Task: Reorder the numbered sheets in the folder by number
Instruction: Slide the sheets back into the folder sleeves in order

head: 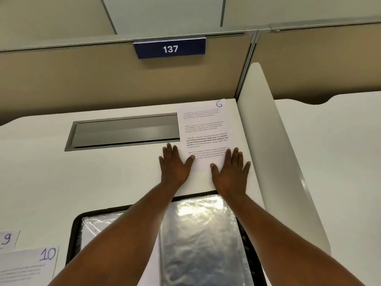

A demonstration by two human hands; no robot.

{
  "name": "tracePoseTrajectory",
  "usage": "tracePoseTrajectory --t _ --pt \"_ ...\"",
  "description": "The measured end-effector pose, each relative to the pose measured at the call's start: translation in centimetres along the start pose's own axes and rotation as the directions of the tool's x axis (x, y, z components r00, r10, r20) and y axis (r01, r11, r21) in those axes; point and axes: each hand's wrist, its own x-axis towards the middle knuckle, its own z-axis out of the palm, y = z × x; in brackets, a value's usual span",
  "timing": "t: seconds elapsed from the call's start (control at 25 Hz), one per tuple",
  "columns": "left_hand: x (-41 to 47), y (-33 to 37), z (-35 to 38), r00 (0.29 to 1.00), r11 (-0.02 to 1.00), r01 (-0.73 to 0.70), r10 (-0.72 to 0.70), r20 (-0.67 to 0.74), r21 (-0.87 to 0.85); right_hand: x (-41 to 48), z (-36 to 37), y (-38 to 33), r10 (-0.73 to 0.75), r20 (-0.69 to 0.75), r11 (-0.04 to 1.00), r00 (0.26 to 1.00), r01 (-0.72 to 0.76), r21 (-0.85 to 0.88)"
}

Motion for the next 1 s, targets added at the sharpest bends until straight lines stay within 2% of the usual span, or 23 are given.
tracePoseTrajectory --t 0.2,0.4,0.52,0.6,0.68,0.76,0.88,1.0 --pt "1.4 1.0 1.4 0.991 0.989 0.079 -0.091 -0.098 -0.122 -0.5 1.3 0.0 -0.035 -0.048 0.996 0.998 0.031 -0.079" --pt "1.7 1.4 2.0 0.975 0.96 0.1 -0.146 -0.168 -0.26 -0.7 1.1 0.2 -0.066 -0.056 0.996 0.996 0.063 -0.067" --pt "1.6 1.8 1.9 0.966 0.94 0.052 -0.133 -0.221 -0.337 -1.0 0.9 0.4 -0.129 -0.049 0.991 0.99 0.127 -0.04" --pt "1.7 2.2 1.3 0.95 0.883 0.088 -0.214 -0.228 -0.462 -1.2 0.8 0.3 -0.142 -0.061 0.99 0.988 0.141 -0.011" --pt "2.0 2.7 0.3 0.92 0.803 0.156 -0.33 -0.211 -0.575 -1.3 0.7 0.2 -0.137 -0.081 0.99 0.987 0.139 0.015" --pt "2.3 2.9 -0.5 0.9 0.774 0.215 -0.394 -0.188 -0.596 -1.3 0.6 0.2 -0.136 -0.094 0.99 0.986 0.139 0.03" --pt "3.2 2.7 -0.8 0.872 0.668 0.342 -0.488 -0.041 -0.661 -1.2 0.5 0.3 -0.142 -0.11 0.988 0.984 0.148 0.048" --pt "4.3 2.2 -0.7 0.872 0.562 0.373 -0.484 0.072 -0.739 -1.3 0.7 0.4 -0.149 -0.118 0.986 0.982 0.157 0.062"
